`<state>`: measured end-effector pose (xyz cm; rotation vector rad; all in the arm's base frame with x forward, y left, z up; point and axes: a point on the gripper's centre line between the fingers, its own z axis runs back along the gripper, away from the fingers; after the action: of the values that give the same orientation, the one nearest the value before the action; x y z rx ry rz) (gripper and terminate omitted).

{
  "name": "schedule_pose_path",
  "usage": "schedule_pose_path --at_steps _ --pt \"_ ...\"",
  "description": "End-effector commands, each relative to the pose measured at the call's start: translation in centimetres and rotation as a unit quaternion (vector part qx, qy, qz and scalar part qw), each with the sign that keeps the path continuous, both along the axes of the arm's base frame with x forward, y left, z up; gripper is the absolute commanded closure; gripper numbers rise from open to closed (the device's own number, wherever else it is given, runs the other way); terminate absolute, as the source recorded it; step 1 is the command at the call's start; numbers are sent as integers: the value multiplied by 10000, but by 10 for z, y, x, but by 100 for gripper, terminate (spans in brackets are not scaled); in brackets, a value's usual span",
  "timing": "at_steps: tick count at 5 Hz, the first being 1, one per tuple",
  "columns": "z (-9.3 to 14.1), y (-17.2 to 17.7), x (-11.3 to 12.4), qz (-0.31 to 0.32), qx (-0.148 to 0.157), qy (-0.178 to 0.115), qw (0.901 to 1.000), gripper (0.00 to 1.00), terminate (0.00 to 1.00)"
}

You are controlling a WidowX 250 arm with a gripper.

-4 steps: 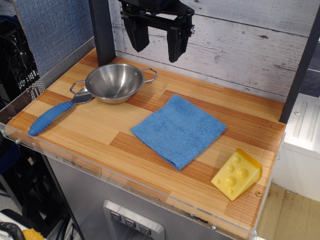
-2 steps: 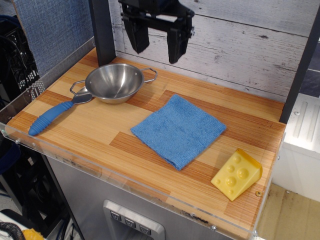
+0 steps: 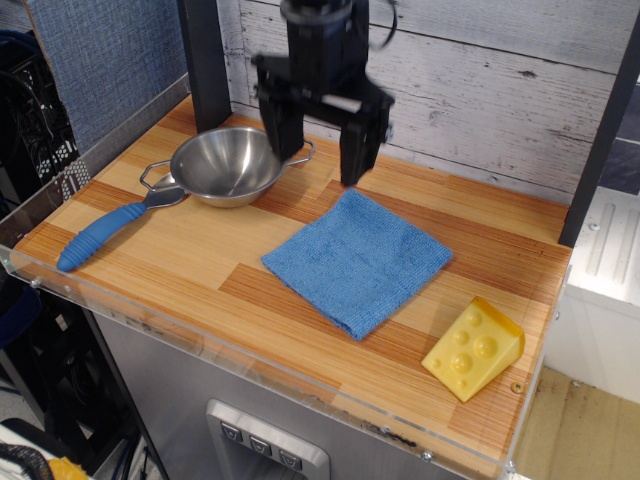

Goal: Move the blue piece of cloth at the bottom edge of the table.

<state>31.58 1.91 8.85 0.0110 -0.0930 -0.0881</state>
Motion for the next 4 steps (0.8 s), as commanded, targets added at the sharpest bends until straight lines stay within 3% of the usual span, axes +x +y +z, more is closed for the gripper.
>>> schedule_pose_path --at_steps 1,4 --pt "-32 0 -3 -52 222 39 9997 0 0" --pt "-56 -23 -3 -252 -47 323 9991 0 0"
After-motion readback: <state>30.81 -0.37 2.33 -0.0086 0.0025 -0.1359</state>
